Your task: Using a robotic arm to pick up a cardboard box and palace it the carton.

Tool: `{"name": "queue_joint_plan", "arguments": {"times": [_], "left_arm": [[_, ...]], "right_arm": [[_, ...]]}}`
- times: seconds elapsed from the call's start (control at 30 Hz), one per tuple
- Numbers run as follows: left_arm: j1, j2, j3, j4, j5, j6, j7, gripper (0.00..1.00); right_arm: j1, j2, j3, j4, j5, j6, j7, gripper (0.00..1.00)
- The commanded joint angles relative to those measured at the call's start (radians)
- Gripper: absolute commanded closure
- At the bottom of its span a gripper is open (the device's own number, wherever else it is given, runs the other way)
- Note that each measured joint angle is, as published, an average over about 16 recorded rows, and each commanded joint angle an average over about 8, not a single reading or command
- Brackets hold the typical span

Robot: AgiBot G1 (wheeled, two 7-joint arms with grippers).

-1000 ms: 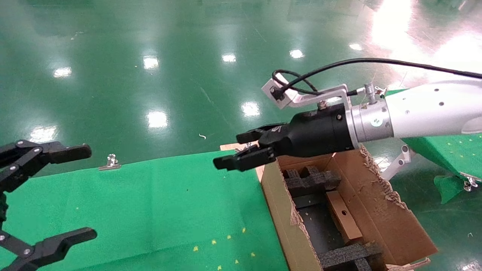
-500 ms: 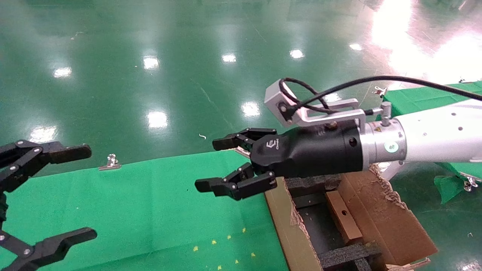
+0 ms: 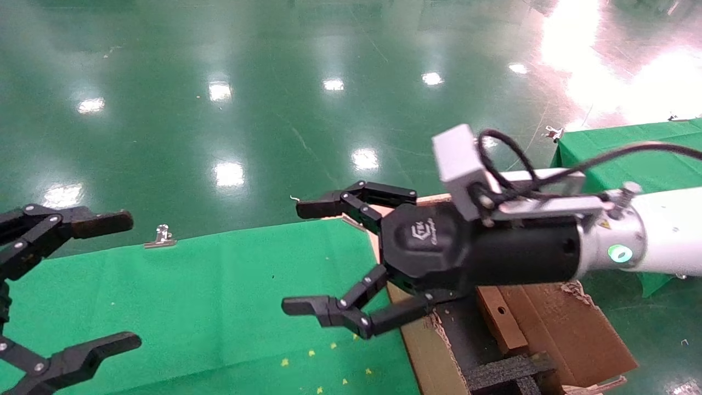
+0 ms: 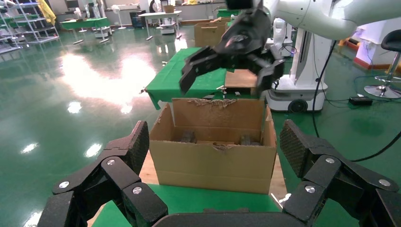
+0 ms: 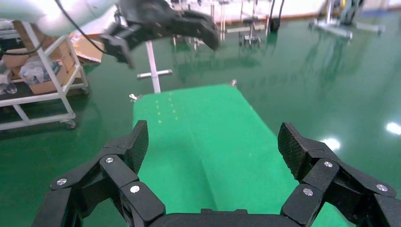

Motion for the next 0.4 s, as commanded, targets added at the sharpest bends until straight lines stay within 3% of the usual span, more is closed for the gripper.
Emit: {"name": "queue_joint_plan", "arguments": {"times": [0.03,0.4], "left_arm": [[0.0,0.0,0.0,0.0,0.0,0.0,0.0,0.0],[0.0,0.0,0.0,0.0,0.0,0.0,0.0,0.0]], "right_arm": [[-0.037,0.003,0.046,0.013,0.019,-0.015,-0.038,0.0],[-0.123,0.009,0.154,0.044,0.064,-0.052,-0.118,0.0]]}}
